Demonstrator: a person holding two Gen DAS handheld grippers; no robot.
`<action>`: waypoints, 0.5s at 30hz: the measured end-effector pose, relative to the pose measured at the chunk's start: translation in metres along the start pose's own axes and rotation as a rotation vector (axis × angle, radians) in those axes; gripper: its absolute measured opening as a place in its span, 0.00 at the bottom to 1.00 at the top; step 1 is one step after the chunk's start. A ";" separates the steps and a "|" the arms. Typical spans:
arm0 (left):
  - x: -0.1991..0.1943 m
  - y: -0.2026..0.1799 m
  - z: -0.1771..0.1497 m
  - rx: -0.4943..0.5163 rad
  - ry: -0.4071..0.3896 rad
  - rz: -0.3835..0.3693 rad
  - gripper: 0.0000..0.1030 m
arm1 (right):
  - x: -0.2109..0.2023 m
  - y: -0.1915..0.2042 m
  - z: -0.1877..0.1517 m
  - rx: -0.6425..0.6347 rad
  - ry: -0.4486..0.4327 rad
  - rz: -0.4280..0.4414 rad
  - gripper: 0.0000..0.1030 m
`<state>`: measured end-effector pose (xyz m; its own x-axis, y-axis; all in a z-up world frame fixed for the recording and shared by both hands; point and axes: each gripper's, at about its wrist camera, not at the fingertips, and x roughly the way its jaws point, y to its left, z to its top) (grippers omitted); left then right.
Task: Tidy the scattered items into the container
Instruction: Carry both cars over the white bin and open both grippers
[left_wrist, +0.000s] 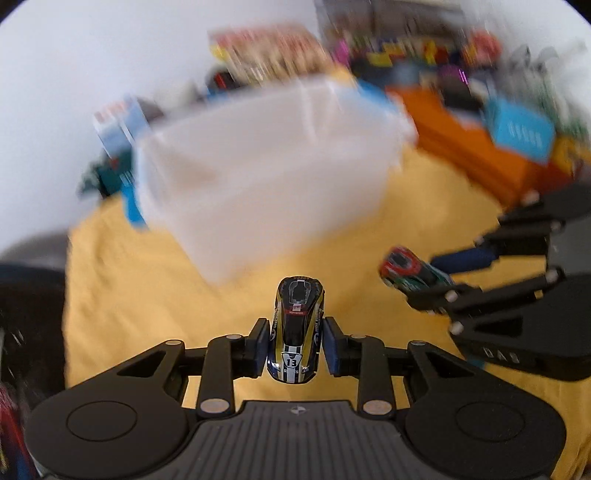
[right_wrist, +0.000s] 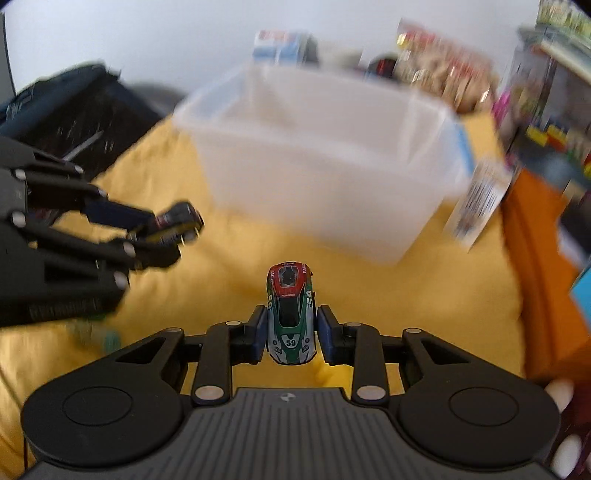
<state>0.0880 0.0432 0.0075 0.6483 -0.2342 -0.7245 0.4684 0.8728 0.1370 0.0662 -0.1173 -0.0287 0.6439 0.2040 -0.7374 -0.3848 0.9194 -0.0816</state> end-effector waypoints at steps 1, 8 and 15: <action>-0.005 0.005 0.012 -0.003 -0.033 0.016 0.33 | -0.004 -0.002 0.010 -0.004 -0.026 -0.011 0.31; -0.002 0.036 0.081 -0.033 -0.158 0.121 0.33 | -0.010 -0.015 0.080 -0.035 -0.169 -0.070 0.31; 0.044 0.061 0.125 -0.074 -0.137 0.162 0.33 | 0.023 -0.022 0.127 -0.023 -0.197 -0.114 0.31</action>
<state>0.2194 0.0325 0.0684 0.7891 -0.1401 -0.5981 0.3099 0.9315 0.1907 0.1735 -0.0905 0.0410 0.8000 0.1632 -0.5774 -0.3156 0.9329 -0.1737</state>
